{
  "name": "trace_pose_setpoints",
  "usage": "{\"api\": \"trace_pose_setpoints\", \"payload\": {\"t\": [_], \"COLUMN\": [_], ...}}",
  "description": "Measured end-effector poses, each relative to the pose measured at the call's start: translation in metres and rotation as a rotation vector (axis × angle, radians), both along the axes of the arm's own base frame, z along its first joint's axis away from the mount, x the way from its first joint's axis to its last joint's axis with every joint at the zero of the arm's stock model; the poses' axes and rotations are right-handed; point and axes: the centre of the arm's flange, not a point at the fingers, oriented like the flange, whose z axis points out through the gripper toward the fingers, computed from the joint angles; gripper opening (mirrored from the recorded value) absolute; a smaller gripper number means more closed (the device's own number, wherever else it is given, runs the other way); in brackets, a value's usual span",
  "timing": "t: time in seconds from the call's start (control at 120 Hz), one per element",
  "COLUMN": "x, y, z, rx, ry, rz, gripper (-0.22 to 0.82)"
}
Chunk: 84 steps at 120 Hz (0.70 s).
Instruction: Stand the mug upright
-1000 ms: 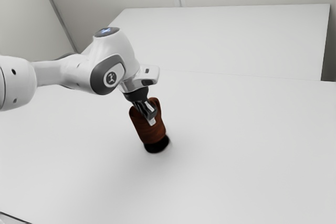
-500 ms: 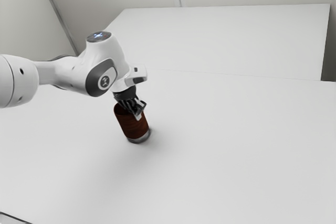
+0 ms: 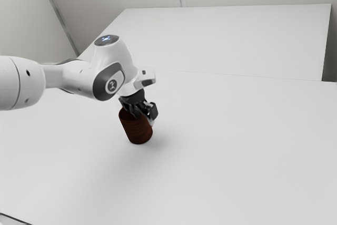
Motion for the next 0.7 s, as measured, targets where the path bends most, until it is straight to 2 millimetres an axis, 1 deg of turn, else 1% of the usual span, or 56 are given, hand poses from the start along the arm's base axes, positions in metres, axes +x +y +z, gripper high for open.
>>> {"api": "trace_pose_setpoints", "payload": {"t": [0.108, 0.142, 0.167, 0.208, 0.275, 0.308, 0.383, 0.417, 0.45, 0.508, 0.558, 0.6, 0.65, 0.7], "x": [0.002, 0.003, 0.005, 0.013, 0.028, 0.036, 0.052, 0.055, 0.058, 0.057, 0.057, 0.058, 0.057, 0.056], "y": [0.008, 0.012, 0.014, 0.017, 0.022, 0.024, 0.029, 0.031, 0.033, 0.036, 0.037, 0.037, 0.035, 0.033], "z": [0.005, 0.010, 0.017, 0.037, 0.076, 0.097, 0.152, 0.173, 0.189, 0.204, 0.224, 0.237, 0.244, 0.248], "rx": [-0.006, -0.009, -0.013, -0.016, -0.020, -0.021, -0.023, -0.022, -0.020, -0.011, -0.004, 0.001, 0.006, 0.009], "ry": [-0.009, -0.016, -0.029, -0.056, -0.095, -0.115, -0.159, -0.169, -0.172, -0.158, -0.160, -0.154, -0.138, -0.121], "rz": [0.025, 0.033, 0.039, 0.045, 0.053, 0.053, 0.050, 0.046, 0.040, 0.026, 0.013, 0.001, -0.014, -0.030], "gripper": [0.46, 0.48, 0.49, 0.51, 0.54, 0.55, 0.57, 0.57, 0.58, 0.58, 0.59, 0.59, 0.59, 0.60]}}
